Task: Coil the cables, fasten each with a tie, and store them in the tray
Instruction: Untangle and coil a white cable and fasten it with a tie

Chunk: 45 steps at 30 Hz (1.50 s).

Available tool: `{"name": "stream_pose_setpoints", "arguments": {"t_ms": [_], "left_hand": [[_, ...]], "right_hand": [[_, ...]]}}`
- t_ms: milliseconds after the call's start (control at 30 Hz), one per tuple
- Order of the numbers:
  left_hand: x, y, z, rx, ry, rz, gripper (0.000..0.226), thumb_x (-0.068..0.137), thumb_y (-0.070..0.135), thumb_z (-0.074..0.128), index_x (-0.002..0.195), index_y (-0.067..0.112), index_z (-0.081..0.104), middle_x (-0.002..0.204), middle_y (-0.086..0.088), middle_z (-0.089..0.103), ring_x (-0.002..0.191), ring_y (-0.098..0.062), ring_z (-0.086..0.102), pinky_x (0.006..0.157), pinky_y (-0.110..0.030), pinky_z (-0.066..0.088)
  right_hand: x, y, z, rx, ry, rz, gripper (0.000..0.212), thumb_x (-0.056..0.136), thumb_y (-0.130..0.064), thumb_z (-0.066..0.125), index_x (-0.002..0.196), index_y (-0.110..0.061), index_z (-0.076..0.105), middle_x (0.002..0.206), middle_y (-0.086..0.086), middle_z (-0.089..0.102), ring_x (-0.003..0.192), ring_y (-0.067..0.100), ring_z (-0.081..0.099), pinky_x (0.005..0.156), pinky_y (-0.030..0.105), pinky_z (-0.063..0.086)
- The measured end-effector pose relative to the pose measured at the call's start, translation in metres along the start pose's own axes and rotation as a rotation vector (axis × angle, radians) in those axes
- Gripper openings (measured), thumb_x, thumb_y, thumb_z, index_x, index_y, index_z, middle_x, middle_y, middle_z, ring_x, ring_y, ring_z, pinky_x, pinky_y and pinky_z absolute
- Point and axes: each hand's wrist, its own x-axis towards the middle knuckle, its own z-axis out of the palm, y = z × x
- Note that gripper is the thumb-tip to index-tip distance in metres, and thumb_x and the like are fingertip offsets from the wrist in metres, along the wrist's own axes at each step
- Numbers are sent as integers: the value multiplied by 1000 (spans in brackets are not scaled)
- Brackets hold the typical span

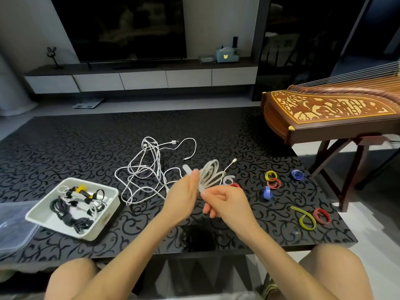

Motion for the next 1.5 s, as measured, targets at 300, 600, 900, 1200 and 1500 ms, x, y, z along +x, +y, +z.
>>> {"name": "stream_pose_setpoints", "arguments": {"t_ms": [300,600,900,1200,1500], "left_hand": [[-6,12,-19,-280,-211,103,37,85,61,42,60,35,47,56,14,39,50,-5,37,51,-20,36],[-27,33,-23,163,-358,229,65,88,65,6,78,30,60,59,14,51,63,-5,50,68,-29,41],[-29,50,-28,275,-397,359,65,83,74,7,59,22,38,53,5,39,53,-10,38,54,-24,31],[-29,58,-26,470,-453,303,58,89,65,23,55,19,30,50,5,33,50,-12,34,56,-30,32],[-26,59,-30,405,-583,160,60,86,68,29,52,19,36,47,7,38,42,-9,32,50,-25,32]], "right_hand": [[-11,6,-42,-588,19,-73,5,80,-36,72,82,-32,75,81,-10,63,78,4,57,71,24,43],[-7,-25,-62,185,-271,216,19,90,-2,55,99,-1,72,98,14,73,88,19,71,72,24,55],[-8,-53,-68,-139,-213,140,5,87,-14,66,91,-11,66,67,3,69,61,10,61,60,21,47],[-25,-58,-53,-17,25,58,11,76,-9,76,67,-9,71,58,2,67,52,5,57,49,16,43],[-34,-45,-45,159,24,83,19,81,-7,70,63,-11,72,57,4,65,50,11,59,48,18,46]]}}
